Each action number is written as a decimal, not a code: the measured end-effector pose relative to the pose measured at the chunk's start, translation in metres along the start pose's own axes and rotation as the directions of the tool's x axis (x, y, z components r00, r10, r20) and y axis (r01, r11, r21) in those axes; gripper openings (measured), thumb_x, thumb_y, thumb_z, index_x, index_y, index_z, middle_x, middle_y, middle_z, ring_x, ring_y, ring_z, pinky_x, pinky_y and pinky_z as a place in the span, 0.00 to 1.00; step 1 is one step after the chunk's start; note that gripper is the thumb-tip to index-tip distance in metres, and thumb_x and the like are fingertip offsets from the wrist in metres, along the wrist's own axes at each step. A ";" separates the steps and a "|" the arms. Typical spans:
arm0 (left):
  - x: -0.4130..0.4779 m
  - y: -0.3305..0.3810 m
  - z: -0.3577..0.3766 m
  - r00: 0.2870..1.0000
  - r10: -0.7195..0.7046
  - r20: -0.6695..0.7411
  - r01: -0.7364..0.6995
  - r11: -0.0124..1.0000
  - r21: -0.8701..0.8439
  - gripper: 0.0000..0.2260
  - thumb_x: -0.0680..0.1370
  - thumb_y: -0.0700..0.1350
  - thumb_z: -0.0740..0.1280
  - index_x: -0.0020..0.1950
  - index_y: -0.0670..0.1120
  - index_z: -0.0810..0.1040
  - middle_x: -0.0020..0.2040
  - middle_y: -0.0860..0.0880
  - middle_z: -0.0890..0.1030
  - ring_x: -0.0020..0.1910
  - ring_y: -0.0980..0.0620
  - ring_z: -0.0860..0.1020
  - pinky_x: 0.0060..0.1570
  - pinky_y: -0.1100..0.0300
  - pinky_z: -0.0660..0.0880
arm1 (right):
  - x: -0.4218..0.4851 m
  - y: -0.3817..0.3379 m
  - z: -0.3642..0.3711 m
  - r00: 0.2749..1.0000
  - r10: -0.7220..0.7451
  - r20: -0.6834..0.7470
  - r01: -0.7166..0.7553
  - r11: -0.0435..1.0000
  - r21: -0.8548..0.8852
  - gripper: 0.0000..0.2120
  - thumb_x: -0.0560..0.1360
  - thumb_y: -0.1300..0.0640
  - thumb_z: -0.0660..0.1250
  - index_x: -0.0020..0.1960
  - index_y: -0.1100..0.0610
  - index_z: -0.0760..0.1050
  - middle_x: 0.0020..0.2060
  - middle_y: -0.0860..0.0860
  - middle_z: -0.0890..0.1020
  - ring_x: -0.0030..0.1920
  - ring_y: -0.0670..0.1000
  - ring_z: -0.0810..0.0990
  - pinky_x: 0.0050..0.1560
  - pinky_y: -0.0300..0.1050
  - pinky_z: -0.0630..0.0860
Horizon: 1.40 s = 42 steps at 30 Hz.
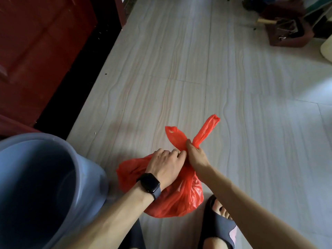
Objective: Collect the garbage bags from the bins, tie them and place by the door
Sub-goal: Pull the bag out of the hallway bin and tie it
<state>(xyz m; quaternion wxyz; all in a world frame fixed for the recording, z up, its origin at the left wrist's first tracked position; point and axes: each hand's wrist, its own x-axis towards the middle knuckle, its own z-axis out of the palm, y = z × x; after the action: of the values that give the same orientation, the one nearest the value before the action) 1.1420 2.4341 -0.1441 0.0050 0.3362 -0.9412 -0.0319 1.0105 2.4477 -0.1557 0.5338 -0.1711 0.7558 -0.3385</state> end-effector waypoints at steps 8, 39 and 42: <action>-0.002 -0.022 0.005 0.901 -0.303 0.312 0.435 0.615 -0.658 0.13 0.77 0.60 0.66 0.46 0.51 0.79 0.40 0.52 0.84 0.43 0.49 0.82 0.43 0.55 0.76 | 0.004 -0.011 -0.023 0.904 0.151 0.401 -0.347 0.807 0.478 0.27 0.82 0.40 0.54 0.42 0.58 0.81 0.22 0.53 0.73 0.21 0.47 0.68 0.26 0.39 0.69; 0.019 -0.036 0.009 0.750 -0.129 0.649 0.662 0.134 -0.737 0.32 0.79 0.68 0.41 0.68 0.55 0.74 0.55 0.49 0.84 0.59 0.52 0.79 0.68 0.50 0.69 | -0.018 0.015 -0.017 0.923 -0.349 0.162 0.338 0.936 0.095 0.16 0.77 0.49 0.68 0.45 0.64 0.80 0.40 0.65 0.82 0.39 0.54 0.80 0.43 0.56 0.75; 0.017 -0.027 0.023 0.771 -0.290 0.567 0.565 -0.099 -0.819 0.30 0.79 0.67 0.54 0.78 0.56 0.61 0.65 0.51 0.79 0.63 0.57 0.74 0.69 0.54 0.66 | -0.023 0.015 -0.011 0.873 -0.447 0.197 0.442 0.894 0.072 0.07 0.80 0.57 0.66 0.47 0.57 0.82 0.43 0.57 0.85 0.44 0.55 0.84 0.48 0.52 0.79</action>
<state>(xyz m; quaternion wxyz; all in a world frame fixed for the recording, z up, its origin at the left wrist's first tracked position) 1.1451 2.4038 -0.1689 0.1204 0.5196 -0.4950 -0.6859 1.0100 2.4761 -0.1484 0.5199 -0.3679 0.6319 -0.4417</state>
